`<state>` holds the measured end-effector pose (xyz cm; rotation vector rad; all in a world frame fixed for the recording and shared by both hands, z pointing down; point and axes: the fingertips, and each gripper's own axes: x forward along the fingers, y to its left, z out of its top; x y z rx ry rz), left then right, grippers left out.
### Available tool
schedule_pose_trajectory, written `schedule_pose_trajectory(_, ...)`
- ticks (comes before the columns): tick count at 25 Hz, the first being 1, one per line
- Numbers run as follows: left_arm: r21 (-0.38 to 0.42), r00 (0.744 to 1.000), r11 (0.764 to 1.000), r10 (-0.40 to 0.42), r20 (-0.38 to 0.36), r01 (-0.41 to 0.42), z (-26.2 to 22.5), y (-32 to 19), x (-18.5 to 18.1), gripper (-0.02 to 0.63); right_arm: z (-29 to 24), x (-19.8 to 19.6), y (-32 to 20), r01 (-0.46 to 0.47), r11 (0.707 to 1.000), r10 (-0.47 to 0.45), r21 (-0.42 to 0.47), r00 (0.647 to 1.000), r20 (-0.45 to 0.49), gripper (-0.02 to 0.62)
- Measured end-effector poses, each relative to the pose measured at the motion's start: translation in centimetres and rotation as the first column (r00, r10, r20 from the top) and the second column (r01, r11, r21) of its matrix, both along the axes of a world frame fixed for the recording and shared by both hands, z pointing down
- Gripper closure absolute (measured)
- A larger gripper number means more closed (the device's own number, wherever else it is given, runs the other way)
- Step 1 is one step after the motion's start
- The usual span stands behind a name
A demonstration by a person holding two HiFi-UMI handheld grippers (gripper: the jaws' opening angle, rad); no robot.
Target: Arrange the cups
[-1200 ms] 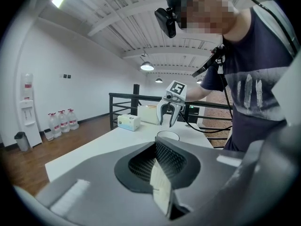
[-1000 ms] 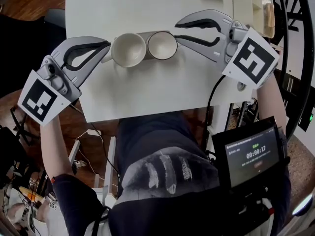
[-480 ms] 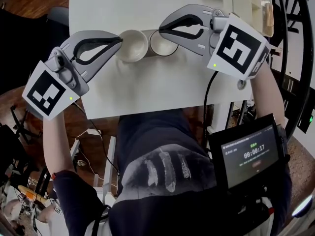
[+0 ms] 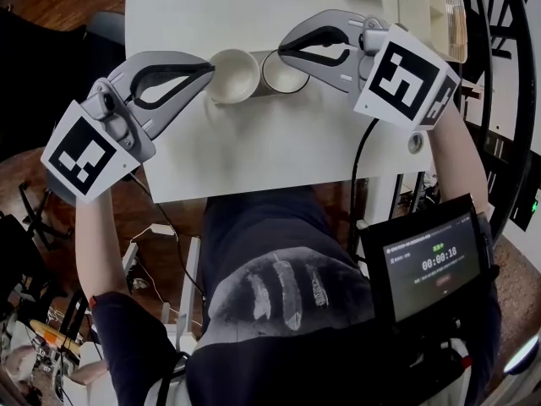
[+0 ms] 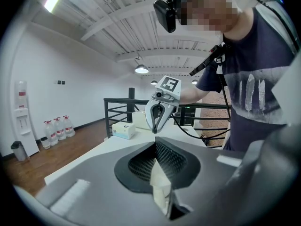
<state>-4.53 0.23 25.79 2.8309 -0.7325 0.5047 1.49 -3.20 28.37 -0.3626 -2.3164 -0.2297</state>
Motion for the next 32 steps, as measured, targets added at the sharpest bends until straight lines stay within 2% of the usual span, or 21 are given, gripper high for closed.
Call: schedule_pose_trajectory(32, -0.005, 1.000, 1.000, 0.018, 0.009, -0.018, 0.6, 0.3, -0.1, 0.591, 0.9, -0.1, -1.2, -0.027, 1.000, 0.027, 0.010, 1.000, -0.004, 0.591)
